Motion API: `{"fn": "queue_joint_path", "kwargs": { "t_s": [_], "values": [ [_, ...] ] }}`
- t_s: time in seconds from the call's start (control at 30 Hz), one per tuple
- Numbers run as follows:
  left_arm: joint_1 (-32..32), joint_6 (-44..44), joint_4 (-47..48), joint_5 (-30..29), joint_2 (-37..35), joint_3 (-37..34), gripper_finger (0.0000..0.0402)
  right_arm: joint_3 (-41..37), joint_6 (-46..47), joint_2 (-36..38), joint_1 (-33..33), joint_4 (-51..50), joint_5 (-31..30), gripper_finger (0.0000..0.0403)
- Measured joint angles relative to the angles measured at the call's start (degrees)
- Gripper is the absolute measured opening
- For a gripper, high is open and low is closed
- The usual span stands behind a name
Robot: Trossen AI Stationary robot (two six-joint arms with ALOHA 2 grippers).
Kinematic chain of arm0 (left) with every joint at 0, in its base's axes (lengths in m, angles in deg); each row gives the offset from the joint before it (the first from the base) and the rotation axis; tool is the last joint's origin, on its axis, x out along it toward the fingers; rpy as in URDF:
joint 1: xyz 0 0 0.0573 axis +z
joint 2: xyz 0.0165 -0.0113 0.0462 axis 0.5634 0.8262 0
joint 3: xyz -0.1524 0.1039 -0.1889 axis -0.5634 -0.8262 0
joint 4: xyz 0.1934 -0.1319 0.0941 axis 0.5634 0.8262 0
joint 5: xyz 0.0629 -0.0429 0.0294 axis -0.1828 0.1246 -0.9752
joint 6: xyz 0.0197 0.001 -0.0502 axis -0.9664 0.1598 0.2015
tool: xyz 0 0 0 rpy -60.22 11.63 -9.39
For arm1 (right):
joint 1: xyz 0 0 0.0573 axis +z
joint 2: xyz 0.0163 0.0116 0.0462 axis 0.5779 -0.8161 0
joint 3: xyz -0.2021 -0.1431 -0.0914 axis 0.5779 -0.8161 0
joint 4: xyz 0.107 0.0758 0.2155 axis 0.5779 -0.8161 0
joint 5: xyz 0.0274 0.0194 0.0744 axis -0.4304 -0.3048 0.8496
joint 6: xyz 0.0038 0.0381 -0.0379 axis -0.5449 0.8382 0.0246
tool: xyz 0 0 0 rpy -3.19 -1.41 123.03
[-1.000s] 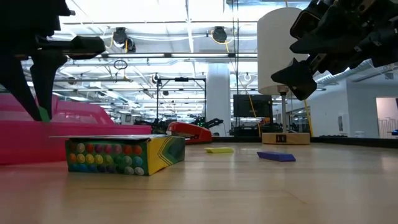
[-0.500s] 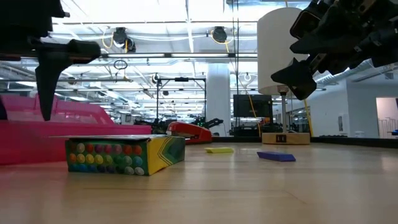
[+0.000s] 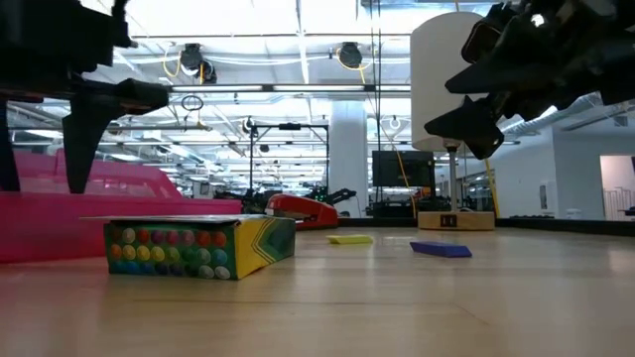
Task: Pack school essentials
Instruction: Put the blue eraser into the red supply box
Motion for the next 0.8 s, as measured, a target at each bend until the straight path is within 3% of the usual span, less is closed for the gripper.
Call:
{"fn": "queue_joint_path", "kwargs": {
  "t_s": [0.17, 0.3, 0.5, 0.8],
  "values": [
    [2.00, 2.40, 3.33, 0.97, 0.00, 2.45, 0.0144, 0.00, -1.13, -0.06, 3.11, -1.30, -1.06, 0.0256],
    [3.38, 3.50, 5.59, -0.56, -0.47, 6.02, 0.0122, 0.06, -1.97, -1.96, 4.78, -1.78, -6.33, 0.0256],
    [4.58, 7.34, 4.48, -7.71, -2.97, 9.91, 0.0092, 6.01, -0.37, -9.79, 7.33, -6.89, -10.06, 0.0256],
    [3.33, 14.51, -2.04, -19.14, -4.87, 9.65, 0.0051, 19.63, 6.00, -18.48, 13.23, -24.50, -25.72, 0.0256]
  ]
}}
